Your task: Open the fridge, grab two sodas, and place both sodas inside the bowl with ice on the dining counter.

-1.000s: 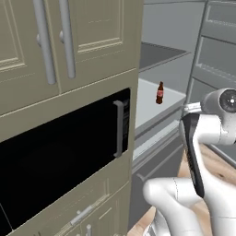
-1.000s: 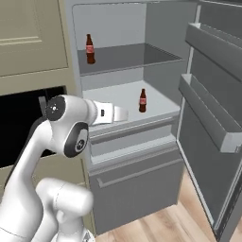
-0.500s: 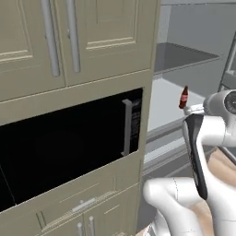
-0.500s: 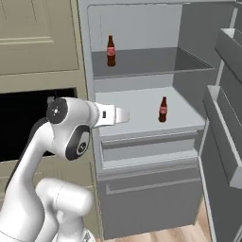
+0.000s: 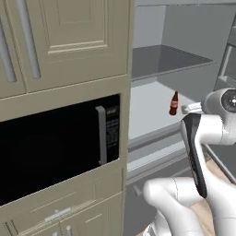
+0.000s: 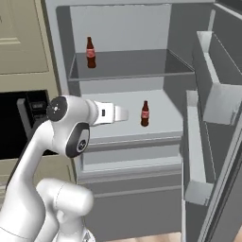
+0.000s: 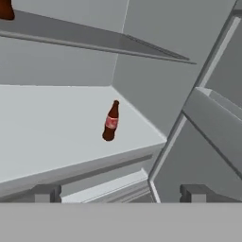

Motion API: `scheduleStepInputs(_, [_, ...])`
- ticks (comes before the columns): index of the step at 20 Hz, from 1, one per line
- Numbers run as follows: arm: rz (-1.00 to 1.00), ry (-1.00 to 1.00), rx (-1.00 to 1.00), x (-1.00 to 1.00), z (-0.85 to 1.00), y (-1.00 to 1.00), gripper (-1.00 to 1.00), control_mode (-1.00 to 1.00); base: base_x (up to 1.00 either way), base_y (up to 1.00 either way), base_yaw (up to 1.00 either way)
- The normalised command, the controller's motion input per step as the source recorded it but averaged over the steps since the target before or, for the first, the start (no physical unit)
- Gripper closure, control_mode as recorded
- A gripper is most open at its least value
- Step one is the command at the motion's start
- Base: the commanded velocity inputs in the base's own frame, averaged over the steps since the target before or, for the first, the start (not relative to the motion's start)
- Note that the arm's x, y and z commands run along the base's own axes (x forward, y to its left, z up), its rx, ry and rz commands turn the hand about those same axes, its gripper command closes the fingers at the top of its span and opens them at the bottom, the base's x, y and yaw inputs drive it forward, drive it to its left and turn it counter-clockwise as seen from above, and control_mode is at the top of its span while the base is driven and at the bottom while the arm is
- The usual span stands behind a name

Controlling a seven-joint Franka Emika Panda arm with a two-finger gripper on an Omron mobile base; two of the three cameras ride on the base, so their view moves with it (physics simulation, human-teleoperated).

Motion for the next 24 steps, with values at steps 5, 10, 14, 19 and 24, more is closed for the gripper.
scheduleStepInputs(5, [0.0,0.0,0.0,0.0,0.0,0.0,-1.0,1.0,0.56,-0.37,0.08])
scheduleStepInputs(10, [0.0,0.0,0.0,0.0,0.0,0.0,-1.0,1.0,0.51,0.19,0.07])
scheduleStepInputs(14, [0.0,0.0,0.0,0.0,0.0,0.0,-1.0,1.0,0.11,0.22,0.07])
scheduleStepInputs(19, [0.04,-0.01,0.03,0.0,-0.64,0.04,-1.0,-1.0,0.0,0.04,0.01])
scheduleStepInputs(24, [0.0,-0.05,0.07,0.08,-0.63,0.0,-1.0,-1.0,0.0,0.0,0.0])
